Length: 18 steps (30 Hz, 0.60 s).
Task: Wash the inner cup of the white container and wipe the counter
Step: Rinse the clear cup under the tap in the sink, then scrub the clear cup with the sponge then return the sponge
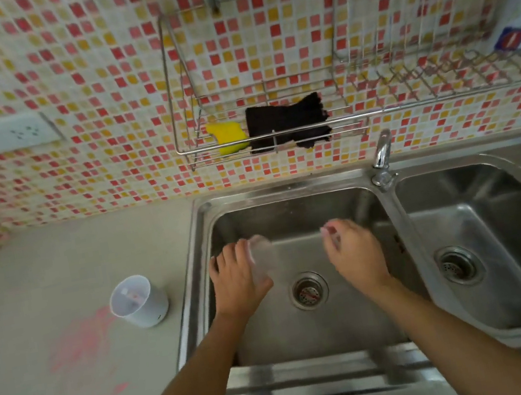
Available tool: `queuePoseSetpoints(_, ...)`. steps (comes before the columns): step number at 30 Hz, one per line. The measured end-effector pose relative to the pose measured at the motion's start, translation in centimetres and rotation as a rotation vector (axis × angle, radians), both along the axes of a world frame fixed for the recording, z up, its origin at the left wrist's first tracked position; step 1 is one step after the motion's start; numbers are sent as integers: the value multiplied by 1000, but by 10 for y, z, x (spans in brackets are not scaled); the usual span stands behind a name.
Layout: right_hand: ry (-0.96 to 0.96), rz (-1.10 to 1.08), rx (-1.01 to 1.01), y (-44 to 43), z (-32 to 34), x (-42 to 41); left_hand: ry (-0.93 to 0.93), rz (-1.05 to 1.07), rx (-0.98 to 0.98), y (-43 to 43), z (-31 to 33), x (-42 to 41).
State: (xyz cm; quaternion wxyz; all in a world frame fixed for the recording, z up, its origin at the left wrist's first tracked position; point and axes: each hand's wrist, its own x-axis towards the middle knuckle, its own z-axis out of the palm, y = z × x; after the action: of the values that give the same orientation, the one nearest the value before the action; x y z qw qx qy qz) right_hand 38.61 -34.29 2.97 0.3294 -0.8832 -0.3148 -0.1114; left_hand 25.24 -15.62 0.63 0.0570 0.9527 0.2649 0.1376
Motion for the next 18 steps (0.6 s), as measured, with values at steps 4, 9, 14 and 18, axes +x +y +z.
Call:
queuePoseSetpoints(4, -224, 143, 271, 66, 104, -29, -18, -10, 26, 20, 16, -2)
queuePoseSetpoints(9, -240, 128, 52, 149, 180, 4, -86, -60, 19, 45, 40, -5)
queuePoseSetpoints(14, 84, 185, -244, 202, 182, 38, -160, -107, -20, 72, 51, -12)
queuePoseSetpoints(18, 179, 104, -268, 218, 185, 49, -244, -186, -80, 85, 55, -16)
